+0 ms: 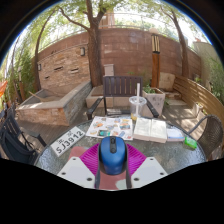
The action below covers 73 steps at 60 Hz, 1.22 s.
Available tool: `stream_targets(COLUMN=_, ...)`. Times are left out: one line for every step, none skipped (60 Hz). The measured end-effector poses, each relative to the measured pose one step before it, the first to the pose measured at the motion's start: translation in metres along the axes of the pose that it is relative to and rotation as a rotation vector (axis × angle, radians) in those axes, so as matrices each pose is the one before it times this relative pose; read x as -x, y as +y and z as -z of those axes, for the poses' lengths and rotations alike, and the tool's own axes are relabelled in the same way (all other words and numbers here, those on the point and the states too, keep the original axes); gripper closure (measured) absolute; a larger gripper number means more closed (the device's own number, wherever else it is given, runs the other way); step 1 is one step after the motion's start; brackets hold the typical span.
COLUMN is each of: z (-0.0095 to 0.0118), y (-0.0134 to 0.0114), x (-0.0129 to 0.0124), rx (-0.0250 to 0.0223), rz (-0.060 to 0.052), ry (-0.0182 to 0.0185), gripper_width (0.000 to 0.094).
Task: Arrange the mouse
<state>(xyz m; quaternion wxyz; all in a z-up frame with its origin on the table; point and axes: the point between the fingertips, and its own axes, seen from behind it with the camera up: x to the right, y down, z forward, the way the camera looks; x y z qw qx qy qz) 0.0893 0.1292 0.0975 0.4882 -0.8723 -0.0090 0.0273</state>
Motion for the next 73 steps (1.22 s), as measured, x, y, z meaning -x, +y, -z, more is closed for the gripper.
stream_targets(z=-0.00908, y=0.01422, x=0.00483, rx=0.02448, rz=0.0082, ry=-0.0012, gripper_width=0.0587)
stream_targets(z=-0.00855, y=0.01176, x=0.00366, rx=0.02243, rz=0.0066, ry=0.00011, gripper_width=0.0587)
stream_targets(z=-0.00769, y=0.01012, x=0.00223, rx=0.02006, rz=0.0032, ry=0.00167, gripper_width=0.0585)
stream_targets(z=-0.00678, y=0.00913, x=0.00245, rx=0.01859, rz=0.0011, ry=-0.00034, gripper_width=0.0584)
stream_targets(z=-0.00625, y=0.00895, x=0.00272, rx=0.01834, rz=0.0005, ry=-0.00245, gripper_width=0.0582)
stream_targets(z=-0.00609, y=0.01243, x=0.00364, rx=0.01844, rz=0.0006, ry=-0.00649, gripper_width=0.0567)
stream_targets(z=0.00255, y=-0.00099, x=0.00165, rx=0.01077, rz=0.0001, ry=-0.00196, gripper_width=0.0555)
stream_targets(z=-0.00397, y=0.00379, x=0.00064, rx=0.01306, rz=-0.0005, ry=-0.00316, gripper_width=0.0532)
stream_targets(z=0.00339, y=-0.00106, x=-0.00383, rx=0.01696, rz=0.0025, ry=-0.00217, gripper_width=0.0514)
stream_targets(z=-0.00031, y=0.00317, x=-0.00046, rx=0.01639, rz=0.0031, ry=-0.0034, gripper_width=0.0501)
stream_targets(z=-0.00032, y=0.00336, x=0.00051, rx=0.01542, rz=0.003, ry=-0.00573, gripper_width=0.049)
stream_targets(z=-0.0178, y=0.01503, x=0.00666, rx=0.01191, rz=-0.0014, ry=-0.00627, gripper_width=0.0474)
stream_targets(z=0.0029, y=-0.00113, x=-0.00057, rx=0.0061, rz=-0.0005, ry=0.00003, gripper_width=0.0462)
stream_targets(z=-0.00146, y=0.00689, x=0.00201, rx=0.01025, rz=-0.0011, ry=0.00453, gripper_width=0.0444)
stream_targets(z=0.00144, y=0.00177, x=-0.00143, rx=0.00856, rz=-0.0015, ry=0.00841, gripper_width=0.0421)
stream_targets(z=0.00188, y=0.00033, x=-0.00116, rx=0.00552, rz=-0.0005, ry=0.00734, gripper_width=0.0382)
stream_targets(z=0.00252, y=-0.00055, x=-0.00083, rx=0.00208, rz=0.0002, ry=0.00525, gripper_width=0.0324)
stream_targets(z=0.00451, y=-0.00155, x=0.00103, rx=-0.00397, rz=0.0015, ry=0.0012, gripper_width=0.0249)
stream_targets(z=0.00508, y=-0.00277, x=0.00162, rx=-0.00694, rz=0.0029, ry=-0.00251, gripper_width=0.0156)
stream_targets(z=0.00451, y=-0.00603, x=-0.00245, rx=-0.00342, rz=0.0037, ry=-0.00496, gripper_width=0.0067)
stream_targets(z=0.00533, y=-0.00122, x=0.00322, rx=-0.01119, rz=0.0019, ry=0.00183, gripper_width=0.0091)
stream_targets(z=0.00696, y=-0.00312, x=0.00103, rx=-0.00865, rz=0.0035, ry=0.00208, gripper_width=0.0115)
stream_targets(z=0.00704, y=-0.0034, x=0.00051, rx=-0.00767, rz=0.0035, ry=0.00462, gripper_width=0.0118)
stream_targets(z=0.01014, y=-0.00715, x=-0.00168, rx=-0.00797, rz=0.0033, ry=0.00524, gripper_width=0.0112)
stream_targets(z=0.00497, y=-0.0026, x=0.00038, rx=-0.00122, rz=0.0042, ry=0.00737, gripper_width=0.0096)
stream_targets(z=0.0087, y=-0.00297, x=0.00058, rx=-0.00554, rz=0.006, ry=0.00642, gripper_width=0.0078)
stream_targets(z=0.00888, y=-0.00245, x=-0.00041, rx=-0.00383, rz=0.0055, ry=0.00905, gripper_width=0.0074)
stream_targets(z=0.00869, y=-0.00246, x=-0.00019, rx=-0.00305, rz=0.0038, ry=0.00955, gripper_width=0.008)
stream_targets(z=0.0111, y=-0.00479, x=0.00075, rx=-0.0044, rz=0.0011, ry=0.00593, gripper_width=0.0084)
stream_targets(z=0.00704, y=-0.00171, x=0.00001, rx=-0.00289, rz=-0.0004, ry=0.00623, gripper_width=0.0085)
stream_targets(z=0.00886, y=-0.0023, x=0.001, rx=-0.00318, rz=0.0, ry=0.00505, gripper_width=0.0085)
stream_targets(z=0.00861, y=-0.00187, x=0.00128, rx=-0.00305, rz=0.0, ry=0.00276, gripper_width=0.0084)
stream_targets(z=0.00808, y=-0.00167, x=0.00158, rx=-0.00264, rz=-0.0002, ry=0.00158, gripper_width=0.0085)
stream_targets(z=0.00765, y=-0.00126, x=0.00194, rx=-0.00182, rz=-0.001, ry=0.00074, gripper_width=0.0085)
stream_targets(z=0.0102, y=-0.00232, x=0.00168, rx=-0.0004, rz=-0.0016, ry=-0.00004, gripper_width=0.0084)
stream_targets(z=0.00777, y=-0.00094, x=0.00208, rx=-0.00066, rz=-0.0008, ry=-0.00151, gripper_width=0.0084)
stream_targets(z=0.00695, y=-0.00099, x=0.00183, rx=-0.00055, rz=-0.0012, ry=-0.00085, gripper_width=0.0083)
stream_targets(z=0.00664, y=-0.001, x=0.00163, rx=-0.00089, rz=-0.0018, ry=-0.00006, gripper_width=0.0084)
stream_targets(z=0.01017, y=-0.00012, x=0.00308, rx=-0.00149, rz=-0.0011, ry=0.00241, gripper_width=0.0082)
stream_targets(z=0.00709, y=-0.00079, x=0.00186, rx=-0.00127, rz=-0.0004, ry=-0.00057, gripper_width=0.0083)
stream_targets(z=0.00694, y=-0.00132, x=0.00155, rx=-0.00056, rz=0.0004, ry=-0.00064, gripper_width=0.0083)
stream_targets(z=0.00625, y=-0.00089, x=0.0013, rx=-0.00188, rz=0.0008, ry=0.00065, gripper_width=0.0082)
stream_targets(z=0.00597, y=-0.00077, x=0.00108, rx=-0.00211, rz=-0.0005, ry=0.00195, gripper_width=0.0081)
stream_targets(z=0.00624, y=-0.00047, x=0.00088, rx=-0.00092, rz=-0.0013, ry=0.00259, gripper_width=0.0084)
stream_targets(z=0.00593, y=-0.00029, x=0.00084, rx=-0.00003, rz=-0.001, ry=0.0024, gripper_width=0.0085)
stream_targets(z=0.00621, y=0.00137, x=0.00271, rx=-0.00006, rz=0.0009, ry=0.00264, gripper_width=0.0083)
stream_targets(z=0.00684, y=-0.00022, x=0.00034, rx=0.00054, rz=0.0003, ry=0.00149, gripper_width=0.0084)
stream_targets(z=0.00498, y=0.00009, x=0.00065, rx=0.00008, rz=-0.0007, ry=0.00205, gripper_width=0.0082)
stream_targets(z=0.00502, y=0.00007, x=0.00049, rx=-0.00029, rz=-0.001, ry=0.00171, gripper_width=0.0082)
stream_targets(z=0.0048, y=0.00015, x=0.00047, rx=-0.00036, rz=-0.0007, ry=0.00181, gripper_width=0.0082)
stream_targets(z=0.00436, y=0.00017, x=0.00038, rx=-0.00041, rz=-0.0002, ry=0.00241, gripper_width=0.0084)
stream_targets(z=0.00346, y=0.00173, x=0.00095, rx=-0.00029, rz=0.0005, ry=0.00406, gripper_width=0.0084)
stream_targets(z=0.00385, y=0.00112, x=-0.00006, rx=0.00089, rz=0.0015, ry=0.00393, gripper_width=0.0082)
stream_targets(z=0.00386, y=0.00067, x=-0.00003, rx=0.0004, rz=0.0024, ry=0.00264, gripper_width=0.0082)
stream_targets(z=0.00373, y=0.00046, x=-0.00003, rx=-0.00044, rz=0.0028, ry=0.00235, gripper_width=0.0084)
stream_targets(z=0.00537, y=0.0007, x=-0.00012, rx=0.00056, rz=0.0016, ry=0.00468, gripper_width=0.0084)
stream_targets(z=0.00364, y=0.00121, x=-0.00075, rx=0.0022, rz=0.0007, ry=0.00554, gripper_width=0.0084)
stream_targets(z=0.00317, y=0.00139, x=-0.0005, rx=0.00335, rz=0.0, ry=0.00424, gripper_width=0.0084)
stream_targets(z=0.00253, y=0.00157, x=0.00002, rx=0.00251, rz=-0.0002, ry=0.00142, gripper_width=0.0084)
stream_targets(z=0.00245, y=0.00124, x=0.00043, rx=0.00057, rz=0.0005, ry=-0.00016, gripper_width=0.0085)
stream_targets(z=0.00259, y=0.0014, x=0.00015, rx=0.00066, rz=0.0013, ry=0.0008, gripper_width=0.0084)
stream_targets(z=-0.00066, y=0.00203, x=-0.00039, rx=0.00088, rz=0.003, ry=0.00325, gripper_width=0.0084)
stream_targets(z=0.00266, y=0.00149, x=0.00026, rx=0.00213, rz=0.0023, ry=0.00197, gripper_width=0.0084)
stream_targets(z=0.00179, y=0.0014, x=0.00013, rx=0.00238, rz=0.0021, ry=0.001, gripper_width=0.0086)
stream_targets(z=0.00174, y=0.00118, x=0.00043, rx=0.00146, rz=0.001, ry=-0.00013, gripper_width=0.0086)
stream_targets(z=0.00155, y=0.00063, x=0.00031, rx=-0.00017, rz=0.0006, ry=-0.00016, gripper_width=0.0086)
stream_targets(z=0.00123, y=0.00032, x=0.00013, rx=-0.00124, rz=0.0003, ry=0.00062, gripper_width=0.0086)
stream_targets(z=0.00103, y=-0.00021, x=0.00015, rx=-0.00259, rz=0.0014, ry=0.00122, gripper_width=0.0084)
stream_targets(z=0.00138, y=-0.00034, x=0.0002, rx=-0.002, rz=0.0021, ry=0.0009, gripper_width=0.0083)
stream_targets(z=-0.00103, y=-0.00043, x=0.00078, rx=-0.00043, rz=0.0023, ry=0.00122, gripper_width=0.0083)
stream_targets(z=0.00101, y=0.00035, x=-0.00025, rx=0.00017, rz=0.0016, ry=-0.00029, gripper_width=0.0083)
stream_targets(z=0.00104, y=0.00042, x=0.00015, rx=0.00095, rz=0.0007, ry=-0.0002, gripper_width=0.0085)
stream_targets(z=0.00092, y=0.0002, x=-0.00009, rx=0.00082, rz=0.0001, ry=0.00033, gripper_width=0.0084)
